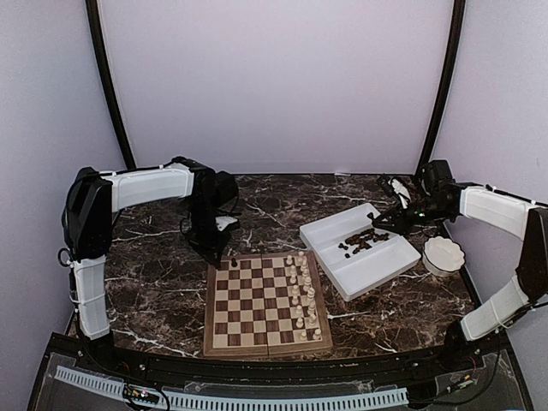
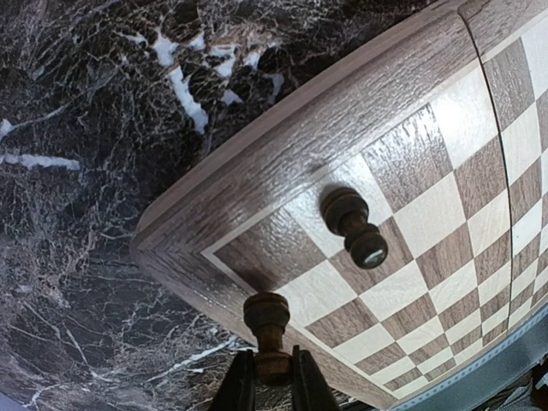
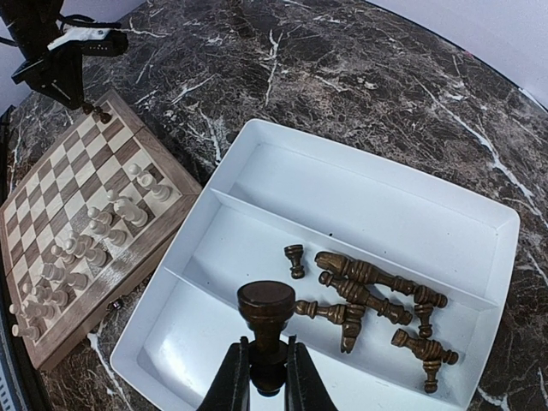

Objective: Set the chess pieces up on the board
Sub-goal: Place the rook at h8.

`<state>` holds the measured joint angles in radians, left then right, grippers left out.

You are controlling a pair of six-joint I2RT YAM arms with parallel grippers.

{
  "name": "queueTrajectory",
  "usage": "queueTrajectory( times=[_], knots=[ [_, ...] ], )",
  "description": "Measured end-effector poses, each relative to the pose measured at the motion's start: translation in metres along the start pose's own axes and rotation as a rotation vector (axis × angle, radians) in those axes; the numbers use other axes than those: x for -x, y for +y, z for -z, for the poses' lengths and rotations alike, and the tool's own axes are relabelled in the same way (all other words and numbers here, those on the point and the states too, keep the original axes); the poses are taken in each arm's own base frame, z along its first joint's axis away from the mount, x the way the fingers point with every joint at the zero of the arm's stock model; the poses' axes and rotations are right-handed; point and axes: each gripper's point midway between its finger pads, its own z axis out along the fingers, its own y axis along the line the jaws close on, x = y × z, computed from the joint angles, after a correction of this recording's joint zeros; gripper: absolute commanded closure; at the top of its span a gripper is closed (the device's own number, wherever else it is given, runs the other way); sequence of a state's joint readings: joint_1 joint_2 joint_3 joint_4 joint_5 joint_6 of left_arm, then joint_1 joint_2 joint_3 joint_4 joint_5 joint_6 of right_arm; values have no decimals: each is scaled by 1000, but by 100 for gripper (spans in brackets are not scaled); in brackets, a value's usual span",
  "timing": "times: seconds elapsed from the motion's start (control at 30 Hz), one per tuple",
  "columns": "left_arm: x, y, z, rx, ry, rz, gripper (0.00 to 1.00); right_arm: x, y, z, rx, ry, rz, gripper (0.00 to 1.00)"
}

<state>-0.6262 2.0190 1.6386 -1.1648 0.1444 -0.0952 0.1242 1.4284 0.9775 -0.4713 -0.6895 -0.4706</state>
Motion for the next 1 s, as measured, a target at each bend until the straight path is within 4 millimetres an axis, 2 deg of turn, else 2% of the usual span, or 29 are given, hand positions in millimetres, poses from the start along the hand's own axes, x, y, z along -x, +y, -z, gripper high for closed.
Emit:
queueTrajectory(
  times=[0.63,0.77,1.0],
  knots=[
    [17,0,-2,4,-31,19,86,-2,-1,0,-8,6,2,94],
    [17,0,-6,4,-21,20,82,-2,-1,0,-8,7,4,94],
    [18,0,-7,4,-17,23,67,-3,-2,-1,-6,9,3,94]
  ],
)
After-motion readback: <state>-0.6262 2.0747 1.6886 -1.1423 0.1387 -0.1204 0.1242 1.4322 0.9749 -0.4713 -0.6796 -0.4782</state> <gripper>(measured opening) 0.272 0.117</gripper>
